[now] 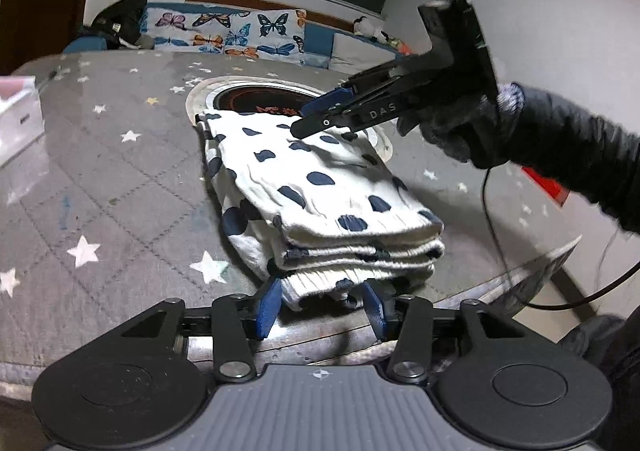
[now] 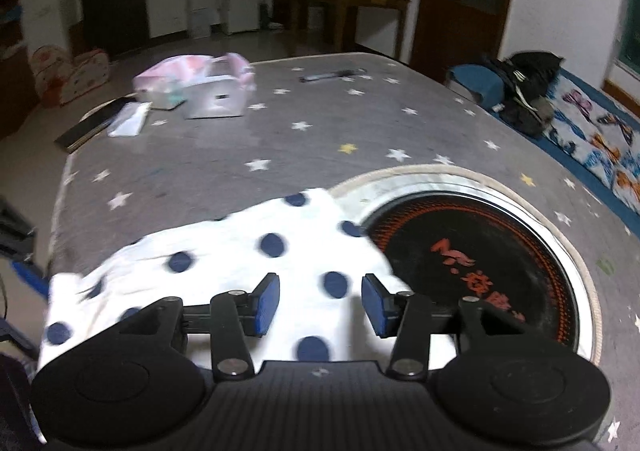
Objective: Fold clothes
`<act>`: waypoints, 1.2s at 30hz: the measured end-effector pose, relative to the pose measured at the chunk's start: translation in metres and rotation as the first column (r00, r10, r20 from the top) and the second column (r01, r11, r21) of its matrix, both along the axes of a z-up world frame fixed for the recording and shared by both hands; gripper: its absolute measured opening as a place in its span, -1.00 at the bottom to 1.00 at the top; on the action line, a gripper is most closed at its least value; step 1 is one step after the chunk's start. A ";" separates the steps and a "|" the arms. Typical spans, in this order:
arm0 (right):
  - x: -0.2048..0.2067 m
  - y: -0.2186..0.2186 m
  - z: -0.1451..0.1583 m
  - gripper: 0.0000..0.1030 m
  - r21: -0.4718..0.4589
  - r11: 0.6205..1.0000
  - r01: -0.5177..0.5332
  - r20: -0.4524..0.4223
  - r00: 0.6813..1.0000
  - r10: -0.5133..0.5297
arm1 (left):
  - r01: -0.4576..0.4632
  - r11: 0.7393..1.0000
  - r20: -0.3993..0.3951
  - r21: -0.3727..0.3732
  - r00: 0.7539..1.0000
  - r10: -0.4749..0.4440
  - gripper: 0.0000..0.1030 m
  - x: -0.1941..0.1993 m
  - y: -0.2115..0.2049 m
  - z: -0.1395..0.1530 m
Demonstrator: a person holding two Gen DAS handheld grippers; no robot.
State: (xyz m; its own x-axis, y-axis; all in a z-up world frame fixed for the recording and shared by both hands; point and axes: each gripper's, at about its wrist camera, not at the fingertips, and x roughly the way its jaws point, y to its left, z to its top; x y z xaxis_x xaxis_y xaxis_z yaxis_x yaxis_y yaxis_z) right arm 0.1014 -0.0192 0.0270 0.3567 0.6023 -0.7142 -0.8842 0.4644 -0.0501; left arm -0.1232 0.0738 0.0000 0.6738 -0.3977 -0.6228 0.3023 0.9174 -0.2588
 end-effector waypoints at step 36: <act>-0.079 0.022 0.003 0.00 -0.022 0.976 -0.216 0.158 0.963 0.217 | -0.311 0.940 0.050 0.138 0.950 0.307 0.01 0.097 0.077 -0.009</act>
